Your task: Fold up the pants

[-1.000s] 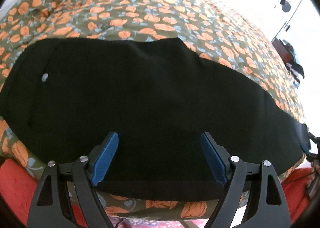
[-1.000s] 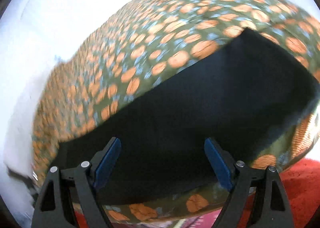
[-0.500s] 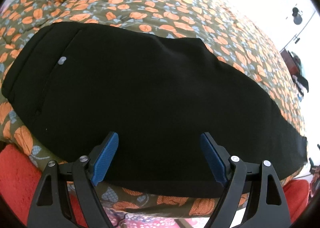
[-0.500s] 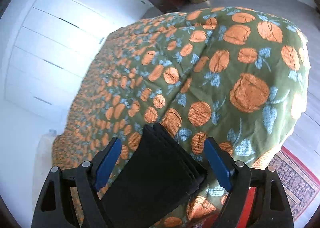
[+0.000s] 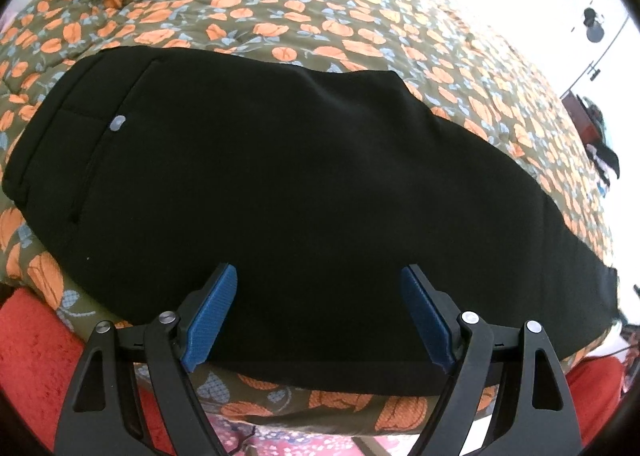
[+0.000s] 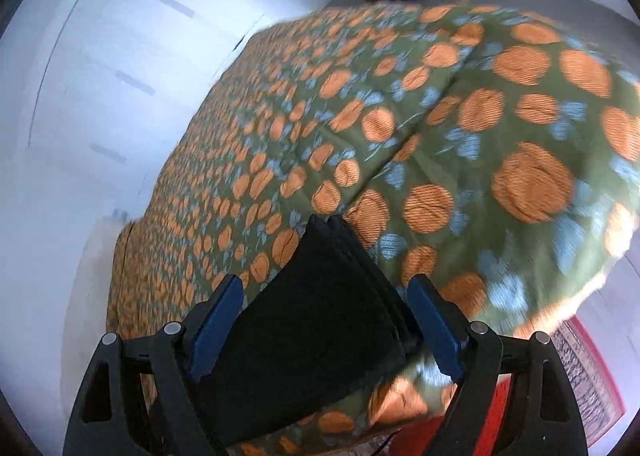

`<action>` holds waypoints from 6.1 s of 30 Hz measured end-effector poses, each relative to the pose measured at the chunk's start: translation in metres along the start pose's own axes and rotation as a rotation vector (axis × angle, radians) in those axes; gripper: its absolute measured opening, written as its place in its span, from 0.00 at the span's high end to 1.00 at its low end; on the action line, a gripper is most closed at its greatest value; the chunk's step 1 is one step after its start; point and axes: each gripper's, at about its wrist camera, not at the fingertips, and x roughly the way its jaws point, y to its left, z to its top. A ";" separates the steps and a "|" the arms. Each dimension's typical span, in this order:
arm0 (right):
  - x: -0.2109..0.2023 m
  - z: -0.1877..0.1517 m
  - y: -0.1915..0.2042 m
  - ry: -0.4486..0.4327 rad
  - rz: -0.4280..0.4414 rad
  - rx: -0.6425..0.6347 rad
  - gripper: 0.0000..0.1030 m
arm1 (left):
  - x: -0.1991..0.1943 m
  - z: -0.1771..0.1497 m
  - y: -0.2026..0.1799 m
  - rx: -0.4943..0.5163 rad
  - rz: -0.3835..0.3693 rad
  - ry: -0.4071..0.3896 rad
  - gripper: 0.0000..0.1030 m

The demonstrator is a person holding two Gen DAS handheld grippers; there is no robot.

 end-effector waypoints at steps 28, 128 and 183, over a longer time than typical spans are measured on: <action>0.035 -0.037 -0.043 0.147 0.362 0.308 0.19 | 0.004 0.006 0.007 -0.064 -0.025 -0.004 0.17; 0.101 -0.291 0.278 0.192 0.196 -1.027 0.16 | -0.006 -0.006 -0.081 0.200 -0.281 0.019 0.48; 0.124 -0.282 0.263 0.252 0.146 -0.916 0.16 | 0.029 -0.007 -0.081 0.288 -0.152 0.089 0.77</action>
